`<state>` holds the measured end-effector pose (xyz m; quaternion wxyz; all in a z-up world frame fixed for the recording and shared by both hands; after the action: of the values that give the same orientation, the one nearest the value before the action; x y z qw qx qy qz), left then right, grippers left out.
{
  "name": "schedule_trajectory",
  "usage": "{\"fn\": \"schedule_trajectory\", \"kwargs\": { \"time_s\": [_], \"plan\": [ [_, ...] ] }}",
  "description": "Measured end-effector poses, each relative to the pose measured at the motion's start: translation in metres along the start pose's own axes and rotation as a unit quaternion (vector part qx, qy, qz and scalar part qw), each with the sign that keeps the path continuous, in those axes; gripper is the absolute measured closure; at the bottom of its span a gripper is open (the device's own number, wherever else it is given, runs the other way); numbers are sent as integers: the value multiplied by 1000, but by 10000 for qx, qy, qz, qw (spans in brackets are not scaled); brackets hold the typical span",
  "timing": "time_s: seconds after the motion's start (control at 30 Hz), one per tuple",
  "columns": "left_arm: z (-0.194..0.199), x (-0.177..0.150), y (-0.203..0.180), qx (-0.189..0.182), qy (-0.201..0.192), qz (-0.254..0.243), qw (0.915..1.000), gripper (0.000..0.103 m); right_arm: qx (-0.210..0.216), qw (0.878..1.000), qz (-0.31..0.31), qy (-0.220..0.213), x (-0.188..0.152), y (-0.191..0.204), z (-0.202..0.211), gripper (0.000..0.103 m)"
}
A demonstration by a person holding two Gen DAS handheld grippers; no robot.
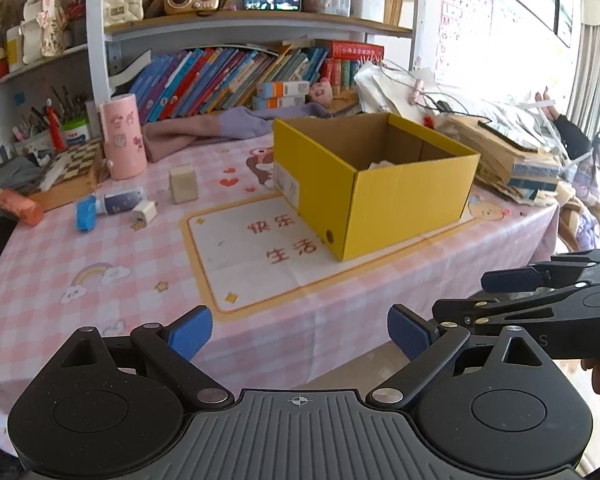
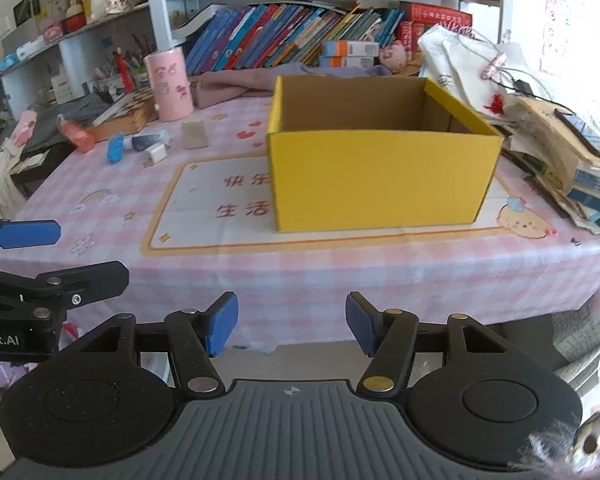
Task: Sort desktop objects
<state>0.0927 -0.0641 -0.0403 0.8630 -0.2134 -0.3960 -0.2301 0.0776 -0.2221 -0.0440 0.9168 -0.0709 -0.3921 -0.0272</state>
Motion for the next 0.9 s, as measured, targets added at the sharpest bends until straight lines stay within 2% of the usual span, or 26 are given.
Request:
{"fn": "schedule_trajectory", "kwargs": {
  "time_s": [0.23,0.43,0.67,0.9],
  "plan": [
    [20,-18,17,170,-20,38,9998,7,201,9993,287,91,-10,36,4,45],
    [40,-25,39,406,-166,292,9986,7,436,9967,683,56,-11,69,8,45],
    [66,-31,67,823,-400,582,9941,7,775,9903,1154,-26,-7,108,12,45],
    [74,-34,83,961,-448,754,9915,7,1009,9838,1472,-181,-1,134,15,45]
  ]
}}
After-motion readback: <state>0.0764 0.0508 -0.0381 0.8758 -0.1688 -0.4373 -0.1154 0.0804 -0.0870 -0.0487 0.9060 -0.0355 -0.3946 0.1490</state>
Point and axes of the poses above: each gripper's, at about its wrist camera, not at the fingertips, and z roughly against the way its jaws point, y to its left, x to its top, the point moved 8 cm from there along -z, roughly the way its jaws point, and after that the axes turned 15 degrees about -x, right-handed, at the moved point
